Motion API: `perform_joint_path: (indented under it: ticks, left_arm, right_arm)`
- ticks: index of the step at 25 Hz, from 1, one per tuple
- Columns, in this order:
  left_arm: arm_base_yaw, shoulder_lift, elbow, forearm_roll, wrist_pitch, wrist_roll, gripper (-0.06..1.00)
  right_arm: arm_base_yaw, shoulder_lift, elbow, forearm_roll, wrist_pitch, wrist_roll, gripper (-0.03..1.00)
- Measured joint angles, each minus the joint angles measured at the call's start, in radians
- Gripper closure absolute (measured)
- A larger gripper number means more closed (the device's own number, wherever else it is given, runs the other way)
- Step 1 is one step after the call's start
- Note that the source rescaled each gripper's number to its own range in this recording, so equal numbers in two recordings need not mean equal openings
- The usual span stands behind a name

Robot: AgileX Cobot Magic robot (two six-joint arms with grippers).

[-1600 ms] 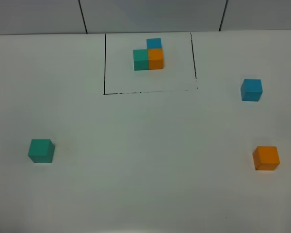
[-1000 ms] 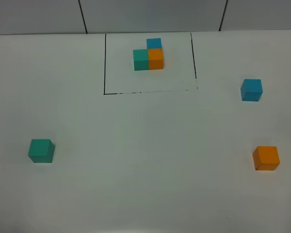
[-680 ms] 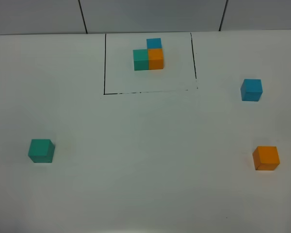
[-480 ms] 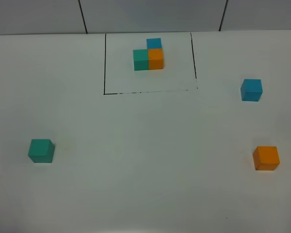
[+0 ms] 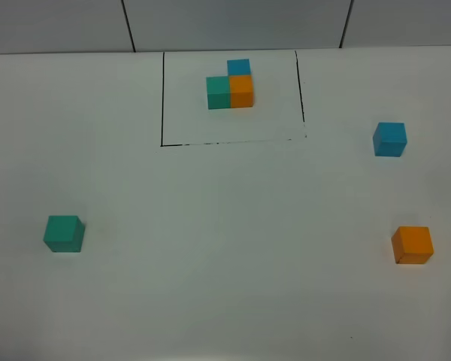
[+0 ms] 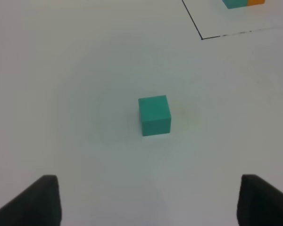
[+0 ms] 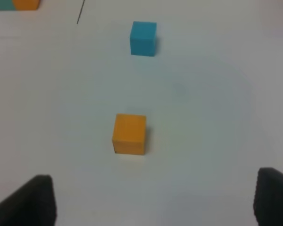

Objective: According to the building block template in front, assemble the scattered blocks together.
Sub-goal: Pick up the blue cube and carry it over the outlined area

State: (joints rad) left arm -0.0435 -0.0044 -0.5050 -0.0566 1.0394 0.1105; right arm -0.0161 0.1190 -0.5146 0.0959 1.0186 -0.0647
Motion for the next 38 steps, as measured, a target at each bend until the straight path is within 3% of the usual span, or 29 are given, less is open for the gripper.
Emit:
perform_joint_path:
  ticks: [5,15,19,25,33,38]
  left_arm:
    - [0.0,0.0,0.0,0.0,0.0,0.0,0.07]
    - [0.0,0.0,0.0,0.0,0.0,0.0,0.07]
    - [0.0,0.0,0.0,0.0,0.0,0.0,0.07]
    - [0.0,0.0,0.0,0.0,0.0,0.0,0.07]
    - [0.0,0.0,0.0,-0.001,0.0,0.0,0.07]
    - [0.0,0.0,0.0,-0.002,0.0,0.0,0.07]
  right_arm:
    - [0.0,0.252,-0.089,0.002,-0.153,0.0,0.24]
    - [0.0,1.069,-0.349,0.03,-0.286,0.015,0.24]
    - [0.009,1.332,-0.458,0.029,-0.301,0.006,0.24]
    - [0.099,1.649,-0.672,-0.004,-0.285,-0.016,0.24]
    - [0.119,1.868,-0.918,-0.096,-0.222,0.065,0.24]
    - [0.119,1.963,-1.002,-0.096,-0.21,0.072,0.24]
